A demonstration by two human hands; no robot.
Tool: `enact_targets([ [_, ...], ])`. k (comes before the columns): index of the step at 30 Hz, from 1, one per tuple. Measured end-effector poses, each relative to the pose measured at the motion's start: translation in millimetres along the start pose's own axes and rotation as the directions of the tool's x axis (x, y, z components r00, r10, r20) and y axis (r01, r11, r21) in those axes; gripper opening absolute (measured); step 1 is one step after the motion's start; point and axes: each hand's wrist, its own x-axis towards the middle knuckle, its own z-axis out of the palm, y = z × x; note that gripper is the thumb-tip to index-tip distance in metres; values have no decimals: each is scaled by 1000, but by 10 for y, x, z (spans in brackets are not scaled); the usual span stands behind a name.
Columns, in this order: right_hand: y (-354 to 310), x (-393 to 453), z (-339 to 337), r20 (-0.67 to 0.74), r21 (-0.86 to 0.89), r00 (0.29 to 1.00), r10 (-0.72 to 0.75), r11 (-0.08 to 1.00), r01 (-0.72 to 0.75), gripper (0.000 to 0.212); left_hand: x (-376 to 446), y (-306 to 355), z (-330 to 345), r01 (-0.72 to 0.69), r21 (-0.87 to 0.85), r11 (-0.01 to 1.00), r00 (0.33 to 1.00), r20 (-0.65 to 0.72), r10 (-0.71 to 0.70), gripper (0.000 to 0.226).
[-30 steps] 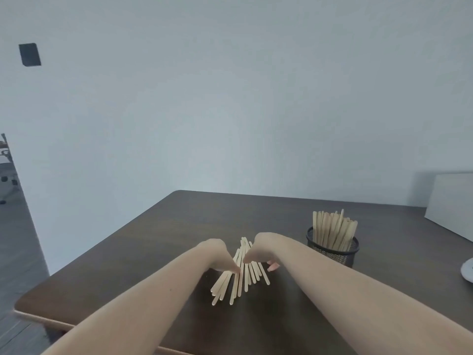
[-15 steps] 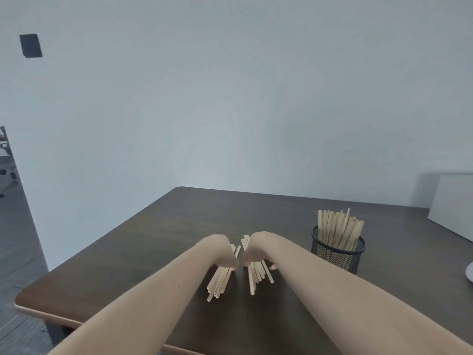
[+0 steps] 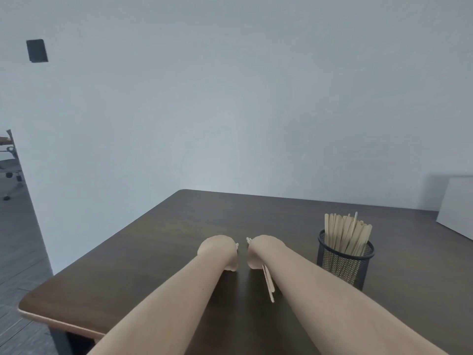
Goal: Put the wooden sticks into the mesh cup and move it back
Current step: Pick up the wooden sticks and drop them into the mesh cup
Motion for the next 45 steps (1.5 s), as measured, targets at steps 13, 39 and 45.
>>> enact_targets([
  [13,39,175,414,-487,474,848,210,879,54,26,101,-126,164,99,-528,843,953,-194,-234,42],
  [39,128,147,161,-627,708,744,232,569,419,50,62,-174,1,-190,-774,605,825,-459,-329,43],
  [45,107,-58,135,-551,787,735,395,-47,615,50,-66,-58,36,-445,-858,255,729,-513,-453,47],
])
